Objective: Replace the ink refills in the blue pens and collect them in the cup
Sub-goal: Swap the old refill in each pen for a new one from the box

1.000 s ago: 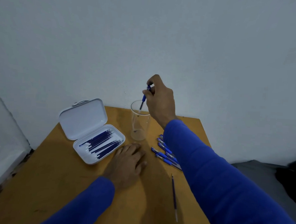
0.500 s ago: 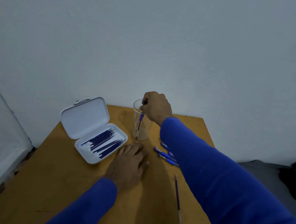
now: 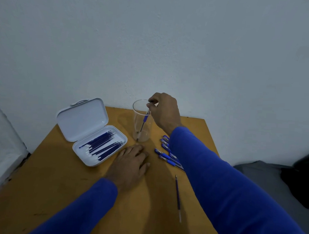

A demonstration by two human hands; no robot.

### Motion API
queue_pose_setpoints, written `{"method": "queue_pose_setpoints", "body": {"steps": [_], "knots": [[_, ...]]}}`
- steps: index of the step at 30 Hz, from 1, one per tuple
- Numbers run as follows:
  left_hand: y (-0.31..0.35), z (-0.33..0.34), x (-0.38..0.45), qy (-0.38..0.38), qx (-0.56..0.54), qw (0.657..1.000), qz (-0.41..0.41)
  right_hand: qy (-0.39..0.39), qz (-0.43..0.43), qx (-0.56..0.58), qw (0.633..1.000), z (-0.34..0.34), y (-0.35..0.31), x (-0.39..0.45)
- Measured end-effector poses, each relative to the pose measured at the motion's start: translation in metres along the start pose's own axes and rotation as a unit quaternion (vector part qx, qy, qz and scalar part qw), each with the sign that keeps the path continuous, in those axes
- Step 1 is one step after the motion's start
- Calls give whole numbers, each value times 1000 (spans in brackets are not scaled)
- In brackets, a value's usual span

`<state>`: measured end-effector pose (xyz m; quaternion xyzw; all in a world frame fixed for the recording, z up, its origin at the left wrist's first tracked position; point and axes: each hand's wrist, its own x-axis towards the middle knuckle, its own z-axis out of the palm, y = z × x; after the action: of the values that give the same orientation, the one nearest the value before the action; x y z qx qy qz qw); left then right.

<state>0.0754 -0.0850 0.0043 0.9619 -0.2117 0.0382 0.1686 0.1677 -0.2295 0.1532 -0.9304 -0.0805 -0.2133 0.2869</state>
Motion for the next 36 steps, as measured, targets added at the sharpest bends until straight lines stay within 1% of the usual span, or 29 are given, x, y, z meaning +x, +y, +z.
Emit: {"method": "queue_pose_setpoints", "body": {"steps": [5, 7, 9, 12, 14, 16, 20, 25, 29, 30, 34, 36], "knots": [[9, 0, -3, 24, -15, 1000, 8, 38, 23, 1, 999, -17, 19, -38], [14, 1, -4, 23, -26, 999, 6, 30, 42, -16, 999, -20, 30, -58], [18, 3, -4, 18, -31, 999, 4, -12, 74, -39, 996, -22, 43, -79], [22, 8, -6, 14, -28, 1000, 3, -111, 113, -93, 983, -18, 62, -108], [22, 8, -8, 15, -30, 999, 1, -172, 123, -114, 971, -15, 71, -121], [22, 8, -10, 14, -34, 999, -4, -209, 122, -116, 963, -14, 75, -131], [25, 4, -10, 7, -32, 999, -9, -232, 123, -139, 955, -10, 80, -139], [26, 3, -11, 6, -26, 1000, -12, -261, 168, -159, 937, -4, 84, -132], [23, 6, -10, 9, -30, 999, -10, -323, 205, -183, 906, 0, 82, -118], [23, 7, -10, 9, -30, 999, -10, -327, 212, -185, 902, 1, 83, -115], [22, 8, -10, 13, -33, 999, -9, -317, 200, -193, 907, 4, 85, -116], [22, 7, -10, 12, -35, 999, -10, -297, 183, -192, 918, 4, 85, -120]]}}
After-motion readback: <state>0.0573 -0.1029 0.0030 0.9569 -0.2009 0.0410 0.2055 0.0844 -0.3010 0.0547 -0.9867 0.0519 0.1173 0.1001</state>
